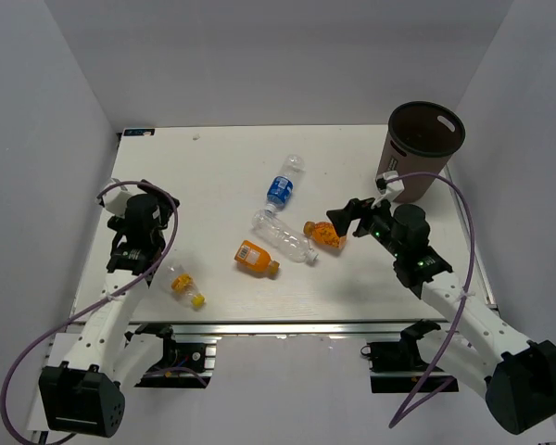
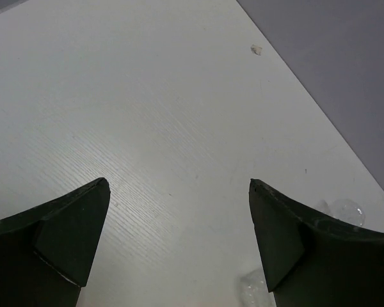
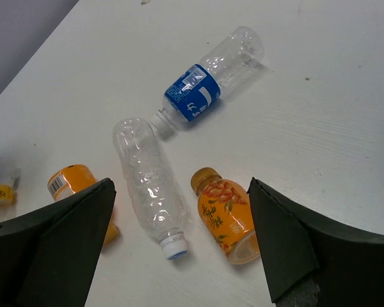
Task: Put the plastic bottles in the bin
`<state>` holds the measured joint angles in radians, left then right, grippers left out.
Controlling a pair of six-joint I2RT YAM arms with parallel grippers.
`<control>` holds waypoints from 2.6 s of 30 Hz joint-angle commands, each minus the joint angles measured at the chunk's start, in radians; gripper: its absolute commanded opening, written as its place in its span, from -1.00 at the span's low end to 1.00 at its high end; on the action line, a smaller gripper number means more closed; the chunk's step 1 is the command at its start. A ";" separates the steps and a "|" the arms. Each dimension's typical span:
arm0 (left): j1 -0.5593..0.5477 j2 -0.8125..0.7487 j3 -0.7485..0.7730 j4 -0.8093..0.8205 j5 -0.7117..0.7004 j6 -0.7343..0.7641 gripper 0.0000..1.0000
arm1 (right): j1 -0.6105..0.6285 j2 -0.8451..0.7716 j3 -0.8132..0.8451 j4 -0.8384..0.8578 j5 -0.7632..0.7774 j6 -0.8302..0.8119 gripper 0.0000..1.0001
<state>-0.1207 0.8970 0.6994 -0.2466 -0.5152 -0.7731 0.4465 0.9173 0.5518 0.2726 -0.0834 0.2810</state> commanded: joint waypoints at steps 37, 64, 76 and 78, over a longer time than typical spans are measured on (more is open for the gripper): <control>0.003 0.157 0.048 -0.006 0.006 0.086 0.97 | 0.017 0.626 0.358 -0.271 -0.068 -0.585 0.79; 0.003 0.180 0.057 -0.019 -0.009 0.083 0.96 | 0.015 0.663 0.349 -0.352 -0.082 -0.537 -0.20; 0.003 0.177 0.060 -0.026 -0.020 0.083 0.96 | 0.014 0.574 0.439 -0.392 -0.059 -0.523 -0.81; 0.003 0.177 0.060 -0.026 -0.020 0.083 0.96 | 0.011 0.530 0.456 -0.375 -0.046 -0.523 -0.85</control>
<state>-0.1207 1.0904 0.7212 -0.2623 -0.5163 -0.6926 0.4603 1.5398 0.9390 -0.1268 -0.1474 -0.2451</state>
